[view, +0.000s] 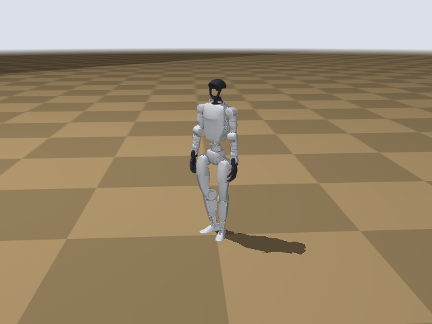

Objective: In place motions

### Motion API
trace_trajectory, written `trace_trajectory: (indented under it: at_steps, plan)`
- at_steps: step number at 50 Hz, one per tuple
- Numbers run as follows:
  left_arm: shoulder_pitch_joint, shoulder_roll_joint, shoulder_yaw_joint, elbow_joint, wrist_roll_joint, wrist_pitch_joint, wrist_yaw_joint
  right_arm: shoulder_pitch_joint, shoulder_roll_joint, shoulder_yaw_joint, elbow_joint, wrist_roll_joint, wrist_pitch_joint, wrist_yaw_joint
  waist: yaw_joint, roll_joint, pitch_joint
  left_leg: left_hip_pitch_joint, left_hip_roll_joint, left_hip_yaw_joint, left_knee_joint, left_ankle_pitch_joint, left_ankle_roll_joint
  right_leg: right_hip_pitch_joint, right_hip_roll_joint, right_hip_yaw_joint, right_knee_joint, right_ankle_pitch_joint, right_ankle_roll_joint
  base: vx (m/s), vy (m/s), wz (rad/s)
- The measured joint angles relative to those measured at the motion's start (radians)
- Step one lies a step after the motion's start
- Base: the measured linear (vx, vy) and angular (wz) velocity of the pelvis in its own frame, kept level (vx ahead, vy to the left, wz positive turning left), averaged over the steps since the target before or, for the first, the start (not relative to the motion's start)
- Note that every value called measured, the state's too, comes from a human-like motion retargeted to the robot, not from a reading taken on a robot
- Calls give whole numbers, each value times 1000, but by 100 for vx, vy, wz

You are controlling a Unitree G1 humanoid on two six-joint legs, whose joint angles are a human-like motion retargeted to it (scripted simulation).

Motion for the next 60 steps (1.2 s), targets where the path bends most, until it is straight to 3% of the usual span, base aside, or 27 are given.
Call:
trace_trajectory:
  at_steps: [7, 10, 15, 18, 20, 34, 45, 47, 50, 55, 57, 60]
  plan:
    - [-27, -3, 3, 49, 3, -1, 12, -9, 0, 23, -8, 9, -7, 1, 4, 23, 16, -2, 37, 3, -3, -10, 3, -70, -17, 16, 170, 1, 13, 4, 1, -4]
    - [-26, -4, 5, 58, 6, 0, 13, -16, 4, 36, -12, 7, -8, -2, -8, 46, 29, -7, 69, -6, -1, -6, 2, -116, -1, 69, 264, -9, -15, -1, -2, 13]
    - [-12, 2, 15, 62, 20, 2, 17, -13, 16, 48, -12, 8, -11, -3, -84, 31, 63, -3, 44, -86, -1, 5, 7, -154, 81, 441, 174, 15, 3, -3, -7, 82]
    - [4, 8, 17, 57, 18, 1, 17, 1, 19, 49, -1, 2, -10, -9, -100, 4, 69, 2, 12, -121, 1, 7, 9, -151, 85, 569, 99, 96, 40, 4, -10, 72]
    - [10, 15, 18, 52, 19, 7, 10, 6, 19, 42, 19, -7, -2, -10, -95, -1, 67, -3, 10, -148, 2, 15, 6, -152, 78, 536, 105, 79, 53, 4, -8, 51]
    - [52, 28, 50, 56, 9, 12, 1, 5, -8, 25, 13, 8, 5, -20, -45, 12, 74, -24, 26, -262, 13, 47, -25, -79, 92, 410, 24, 84, -14, -3, -7, 46]
    - [47, 22, 62, 39, 11, 13, -6, -18, -33, 31, -5, 4, 2, -20, 49, 11, 117, -168, 11, -437, 86, 117, -56, -37, 67, 171, -51, 76, -57, -12, -2, 112]
    - [40, 19, 56, 36, 14, 13, -4, -14, -35, 27, -10, 0, -1, -20, 68, 1, 124, -185, 22, -360, 85, 104, -30, -36, 41, 85, -57, 61, -56, -19, 8, 216]
    - [33, 13, 55, 31, 20, 13, -3, -6, -35, 22, -14, -17, -1, -21, 107, -15, 130, -179, 80, -95, 69, 57, -15, -36, -1, -40, -52, 33, -49, -13, 15, 231]
    - [31, 13, 75, 7, 14, 19, -10, 3, -23, 6, -26, -52, 3, -20, 156, -32, 125, -110, 151, 418, 34, 38, -78, -30, -62, -290, -30, -28, -30, -8, 22, 262]
    - [37, 15, 94, -12, 11, 21, -12, 12, -9, -6, -36, -70, -2, -26, 174, -39, 122, -89, 155, 505, 26, 50, -77, -15, -80, -391, -19, -50, -18, 0, 24, 272]
    - [47, 25, 125, -45, -7, 26, -12, 28, 17, -27, -32, -89, -8, -42, 189, -57, 109, -89, 161, 484, 47, 68, -45, 16, -89, -526, -24, -77, 6, 9, 26, 302]
